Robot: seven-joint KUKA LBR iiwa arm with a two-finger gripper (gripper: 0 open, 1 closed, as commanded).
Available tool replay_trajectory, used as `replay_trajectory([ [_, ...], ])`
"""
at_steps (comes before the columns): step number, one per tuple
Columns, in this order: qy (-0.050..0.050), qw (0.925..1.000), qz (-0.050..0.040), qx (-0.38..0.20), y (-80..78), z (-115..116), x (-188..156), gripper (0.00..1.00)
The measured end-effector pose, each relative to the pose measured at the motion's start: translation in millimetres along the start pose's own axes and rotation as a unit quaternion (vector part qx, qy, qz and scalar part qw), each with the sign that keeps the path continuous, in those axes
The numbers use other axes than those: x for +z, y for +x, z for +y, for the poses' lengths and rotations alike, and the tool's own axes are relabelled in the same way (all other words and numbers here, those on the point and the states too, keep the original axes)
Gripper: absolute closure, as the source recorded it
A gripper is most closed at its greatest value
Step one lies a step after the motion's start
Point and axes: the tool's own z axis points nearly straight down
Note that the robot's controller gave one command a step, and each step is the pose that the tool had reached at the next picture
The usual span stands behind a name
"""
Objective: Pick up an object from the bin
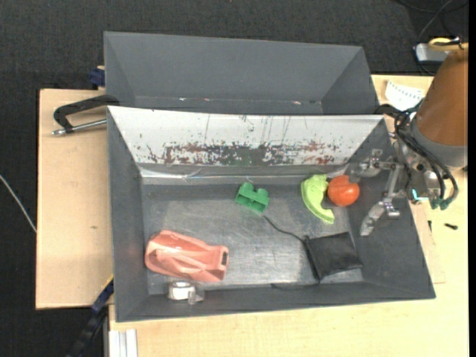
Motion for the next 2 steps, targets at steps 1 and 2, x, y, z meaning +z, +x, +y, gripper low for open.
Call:
replay_trajectory([
  [1,0.000,1.0000,-0.0022,-0.001,-1.0,0,-2,0.00],
  [2,0.001,1.0000,-0.0066,0.002,-17.3,-17,39,0.00],
])
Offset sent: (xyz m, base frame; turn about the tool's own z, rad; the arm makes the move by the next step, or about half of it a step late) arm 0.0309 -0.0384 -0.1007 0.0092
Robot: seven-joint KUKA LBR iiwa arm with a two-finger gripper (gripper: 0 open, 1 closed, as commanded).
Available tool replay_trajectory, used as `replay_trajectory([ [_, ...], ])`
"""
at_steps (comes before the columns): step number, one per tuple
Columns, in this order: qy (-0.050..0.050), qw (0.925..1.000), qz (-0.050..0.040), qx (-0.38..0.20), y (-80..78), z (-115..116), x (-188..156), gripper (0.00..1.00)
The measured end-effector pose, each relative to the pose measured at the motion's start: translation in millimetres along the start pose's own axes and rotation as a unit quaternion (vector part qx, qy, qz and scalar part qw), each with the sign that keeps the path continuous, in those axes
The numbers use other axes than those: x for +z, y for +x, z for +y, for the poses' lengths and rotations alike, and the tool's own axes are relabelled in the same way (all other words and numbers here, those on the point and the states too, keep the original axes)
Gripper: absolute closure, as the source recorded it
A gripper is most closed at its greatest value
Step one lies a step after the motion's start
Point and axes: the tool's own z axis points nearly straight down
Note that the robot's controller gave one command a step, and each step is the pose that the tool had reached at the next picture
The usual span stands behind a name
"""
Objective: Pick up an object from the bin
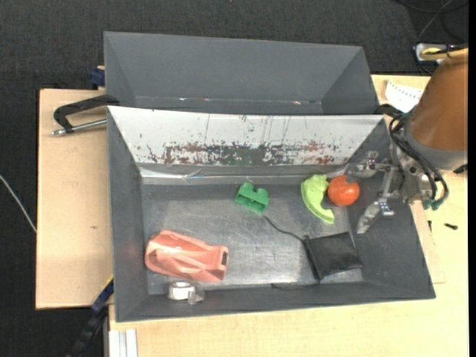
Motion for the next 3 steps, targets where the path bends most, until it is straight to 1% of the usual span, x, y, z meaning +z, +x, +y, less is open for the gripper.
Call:
replay_trajectory([
  [1,0.000,0.9999,0.0028,0.014,13.0,4,63,0.00],
  [2,-0.001,0.9997,-0.0026,0.024,-13.8,29,130,1.00],
  [3,-0.001,0.9997,-0.0026,0.024,-13.8,29,130,1.00],
])
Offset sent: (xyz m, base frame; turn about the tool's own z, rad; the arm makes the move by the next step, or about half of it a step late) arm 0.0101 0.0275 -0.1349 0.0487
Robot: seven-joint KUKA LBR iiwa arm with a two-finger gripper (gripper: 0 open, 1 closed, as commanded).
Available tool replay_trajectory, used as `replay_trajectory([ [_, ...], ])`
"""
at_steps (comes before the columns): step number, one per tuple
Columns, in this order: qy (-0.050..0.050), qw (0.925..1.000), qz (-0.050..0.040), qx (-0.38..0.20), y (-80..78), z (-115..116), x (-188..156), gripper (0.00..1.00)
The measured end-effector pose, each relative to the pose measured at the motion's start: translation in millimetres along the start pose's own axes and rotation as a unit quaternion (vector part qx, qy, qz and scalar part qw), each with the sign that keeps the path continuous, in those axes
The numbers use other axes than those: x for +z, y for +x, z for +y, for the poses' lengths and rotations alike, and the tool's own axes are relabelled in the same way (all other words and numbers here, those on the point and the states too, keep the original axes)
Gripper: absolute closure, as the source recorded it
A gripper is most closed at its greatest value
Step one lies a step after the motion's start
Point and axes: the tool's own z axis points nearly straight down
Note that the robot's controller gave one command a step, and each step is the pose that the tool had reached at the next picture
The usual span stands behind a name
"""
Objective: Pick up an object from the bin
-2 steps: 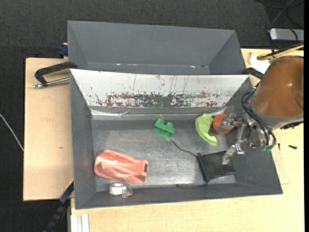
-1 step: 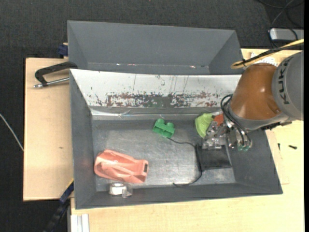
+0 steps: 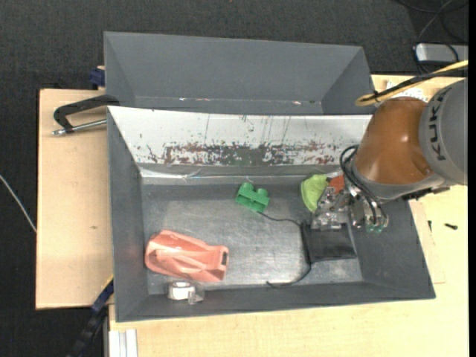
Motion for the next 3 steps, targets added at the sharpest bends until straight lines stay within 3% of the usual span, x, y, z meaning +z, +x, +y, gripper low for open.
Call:
replay_trajectory([
  [1,0.000,0.9997,0.0053,-0.022,-8.0,6,-54,0.00],
  [2,0.000,0.9997,0.0058,-0.022,-7.7,6,-54,0.00],
  [3,0.000,0.9919,0.0045,-0.127,-17.9,-2,-44,0.00],
])
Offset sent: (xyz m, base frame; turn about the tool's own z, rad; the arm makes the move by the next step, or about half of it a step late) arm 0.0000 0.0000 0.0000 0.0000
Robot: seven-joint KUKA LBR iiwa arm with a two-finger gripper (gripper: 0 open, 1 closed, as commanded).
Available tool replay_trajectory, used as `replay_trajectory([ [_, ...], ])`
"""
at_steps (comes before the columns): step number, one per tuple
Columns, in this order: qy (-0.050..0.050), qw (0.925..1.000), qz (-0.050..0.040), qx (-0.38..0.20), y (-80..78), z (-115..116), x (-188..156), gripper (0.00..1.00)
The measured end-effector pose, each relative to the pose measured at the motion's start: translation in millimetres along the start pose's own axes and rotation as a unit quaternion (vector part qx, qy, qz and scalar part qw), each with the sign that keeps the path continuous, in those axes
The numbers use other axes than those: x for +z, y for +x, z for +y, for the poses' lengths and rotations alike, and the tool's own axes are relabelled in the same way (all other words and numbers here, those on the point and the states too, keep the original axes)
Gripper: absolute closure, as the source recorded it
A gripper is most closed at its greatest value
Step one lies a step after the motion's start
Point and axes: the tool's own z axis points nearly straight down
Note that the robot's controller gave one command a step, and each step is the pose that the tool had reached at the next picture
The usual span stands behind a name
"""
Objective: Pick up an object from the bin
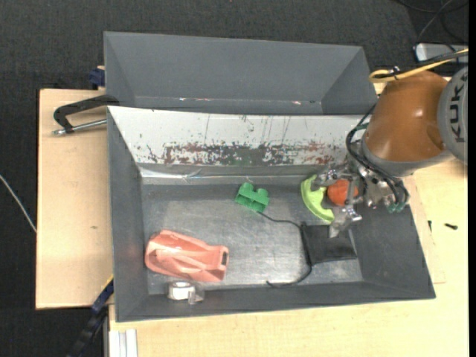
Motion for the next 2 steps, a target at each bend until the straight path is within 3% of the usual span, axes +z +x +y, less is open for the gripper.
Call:
replay_trajectory([
  [1,-0.003,0.9930,0.0054,0.118,-17.8,-9.3,36.3,1.00],
  [2,-0.001,0.9930,0.0027,0.118,-15.3,-9.4,44.5,0.00],
])
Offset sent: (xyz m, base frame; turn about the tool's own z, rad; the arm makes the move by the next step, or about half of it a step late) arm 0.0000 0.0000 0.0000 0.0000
